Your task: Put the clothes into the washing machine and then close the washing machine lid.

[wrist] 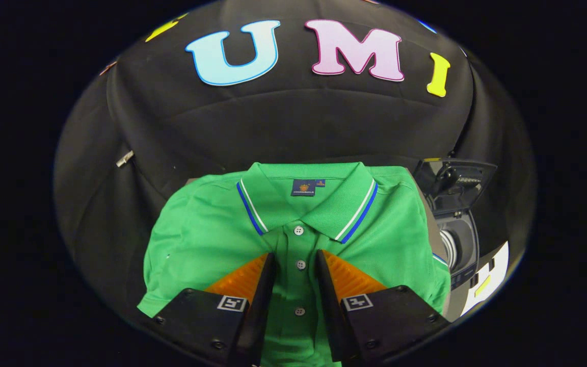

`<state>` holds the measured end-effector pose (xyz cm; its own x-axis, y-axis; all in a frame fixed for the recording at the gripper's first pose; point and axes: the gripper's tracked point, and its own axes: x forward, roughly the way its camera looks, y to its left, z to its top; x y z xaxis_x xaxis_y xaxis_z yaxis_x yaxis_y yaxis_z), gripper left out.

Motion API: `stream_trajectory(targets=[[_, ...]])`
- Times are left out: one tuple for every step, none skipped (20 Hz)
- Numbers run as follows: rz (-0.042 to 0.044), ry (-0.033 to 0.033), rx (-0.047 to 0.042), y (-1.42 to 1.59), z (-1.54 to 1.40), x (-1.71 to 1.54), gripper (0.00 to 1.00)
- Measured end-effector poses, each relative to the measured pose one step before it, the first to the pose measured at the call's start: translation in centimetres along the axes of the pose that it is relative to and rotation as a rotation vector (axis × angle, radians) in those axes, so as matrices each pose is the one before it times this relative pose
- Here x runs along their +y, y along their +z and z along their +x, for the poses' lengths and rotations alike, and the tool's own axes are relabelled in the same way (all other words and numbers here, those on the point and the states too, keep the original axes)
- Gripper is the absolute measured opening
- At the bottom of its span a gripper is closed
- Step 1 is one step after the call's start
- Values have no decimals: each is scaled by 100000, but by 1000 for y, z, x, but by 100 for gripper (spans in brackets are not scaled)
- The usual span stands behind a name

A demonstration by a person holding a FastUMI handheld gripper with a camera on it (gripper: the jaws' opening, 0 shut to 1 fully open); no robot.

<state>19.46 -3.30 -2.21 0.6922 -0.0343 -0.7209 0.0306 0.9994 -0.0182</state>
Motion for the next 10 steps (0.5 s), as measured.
stream_trajectory(targets=[[-2843,-1773,125,-132,93,-360,41],[-1941,580,-223,39,113,-126,28],[1317,1108,242,-8,-40,32,14],[1263,1261,-1391,282,-176,-21,14],[1287,1085,-253,-170,146,-113,10],[200,178,-219,61,105,-134,5],[-1390,-1076,-849,160,-91,-102,5],[-3292,-2179,-1127,198,-81,-177,5],[-3815,-2378,-471,61,-180,-82,5],[-3778,-1609,-1207,88,25,14,5]])
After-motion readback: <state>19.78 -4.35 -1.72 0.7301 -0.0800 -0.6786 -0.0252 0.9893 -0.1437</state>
